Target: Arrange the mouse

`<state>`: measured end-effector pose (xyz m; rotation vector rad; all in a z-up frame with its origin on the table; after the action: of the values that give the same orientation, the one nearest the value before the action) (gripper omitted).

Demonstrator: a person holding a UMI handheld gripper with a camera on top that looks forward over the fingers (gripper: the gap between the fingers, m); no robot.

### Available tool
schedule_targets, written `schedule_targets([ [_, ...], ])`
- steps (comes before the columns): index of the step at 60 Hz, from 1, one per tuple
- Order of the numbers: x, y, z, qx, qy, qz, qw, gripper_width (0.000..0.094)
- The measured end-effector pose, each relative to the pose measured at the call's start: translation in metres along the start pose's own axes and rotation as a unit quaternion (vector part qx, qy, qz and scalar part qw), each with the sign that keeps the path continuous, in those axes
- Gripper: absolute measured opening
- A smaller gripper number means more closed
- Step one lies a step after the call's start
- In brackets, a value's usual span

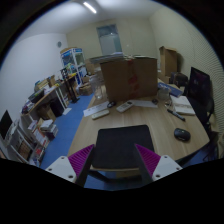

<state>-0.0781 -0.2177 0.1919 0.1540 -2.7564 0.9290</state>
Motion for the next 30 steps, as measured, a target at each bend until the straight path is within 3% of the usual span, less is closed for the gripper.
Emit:
schedule_targets([
  [10,-0.025,-0.012,0.012,-0.016,0.010,0.030,0.999,0.0796],
  [30,-0.240,0.004,0.018,-0.031,0.001,0.149,0.988,0.0791],
])
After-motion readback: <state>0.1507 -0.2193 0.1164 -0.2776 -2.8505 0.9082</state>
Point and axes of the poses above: the point between the fingertips, and its own axes, seen from behind it with the camera up: x to the left, z down, y forward, the way the camera looks, the point moved 8 cm from there along -y, backward, against the way the camera looks, and after that the axes turned 6 degrees about y, right-handed, at the moved point
